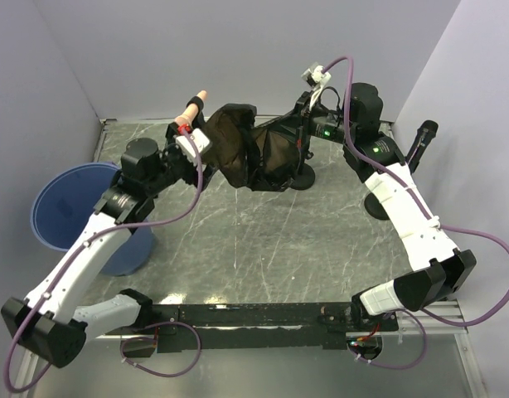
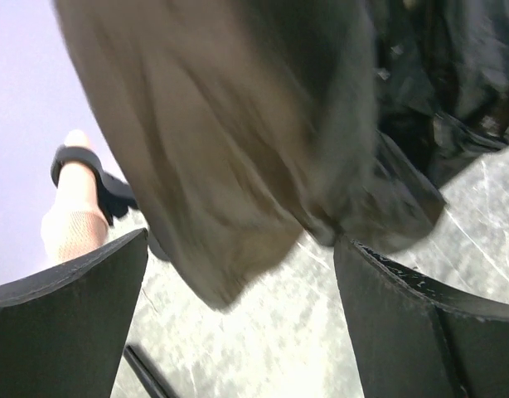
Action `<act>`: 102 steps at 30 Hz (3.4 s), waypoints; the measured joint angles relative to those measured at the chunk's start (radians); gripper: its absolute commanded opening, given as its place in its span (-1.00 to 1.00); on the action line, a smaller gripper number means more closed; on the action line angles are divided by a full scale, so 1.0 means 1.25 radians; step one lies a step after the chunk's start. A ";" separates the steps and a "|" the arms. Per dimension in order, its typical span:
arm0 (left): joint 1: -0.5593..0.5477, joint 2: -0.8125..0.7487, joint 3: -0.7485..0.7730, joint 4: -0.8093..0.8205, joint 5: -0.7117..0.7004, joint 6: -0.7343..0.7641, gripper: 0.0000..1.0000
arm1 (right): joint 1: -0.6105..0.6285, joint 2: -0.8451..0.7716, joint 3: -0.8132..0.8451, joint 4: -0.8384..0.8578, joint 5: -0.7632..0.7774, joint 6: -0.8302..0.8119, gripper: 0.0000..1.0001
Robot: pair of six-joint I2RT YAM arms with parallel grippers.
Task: Put the trash bags into the trash bin
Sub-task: Unfold the trash bag at the center of the board.
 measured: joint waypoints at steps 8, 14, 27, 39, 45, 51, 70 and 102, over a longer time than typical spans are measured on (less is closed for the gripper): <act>0.018 0.065 0.041 0.020 0.078 0.036 0.85 | -0.001 -0.006 -0.009 0.003 0.000 0.000 -1.00; 0.024 0.117 0.075 0.002 0.279 0.046 -0.51 | -0.006 -0.008 -0.013 0.006 0.013 0.000 -1.00; 0.023 0.331 0.410 -0.309 0.174 -0.076 -0.99 | -0.011 -0.009 -0.015 -0.089 0.431 -0.005 -1.00; 0.015 0.357 0.872 -0.094 0.034 -0.142 -0.99 | -0.001 0.212 0.540 0.044 0.486 -0.139 -1.00; -0.033 0.128 0.546 0.161 0.025 -0.070 -0.99 | 0.091 -0.056 0.128 0.376 0.471 -0.283 -1.00; -0.060 0.055 -0.069 0.033 0.030 -0.038 -0.99 | 0.126 -0.243 -0.398 0.206 0.435 -0.266 -1.00; -0.072 0.314 0.710 -0.025 -0.197 -0.040 -0.99 | 0.024 0.185 0.493 -0.006 0.438 -0.284 -1.00; -0.113 0.283 0.490 -0.045 -0.247 0.060 -0.99 | 0.025 0.093 0.286 -0.067 0.430 -0.297 -1.00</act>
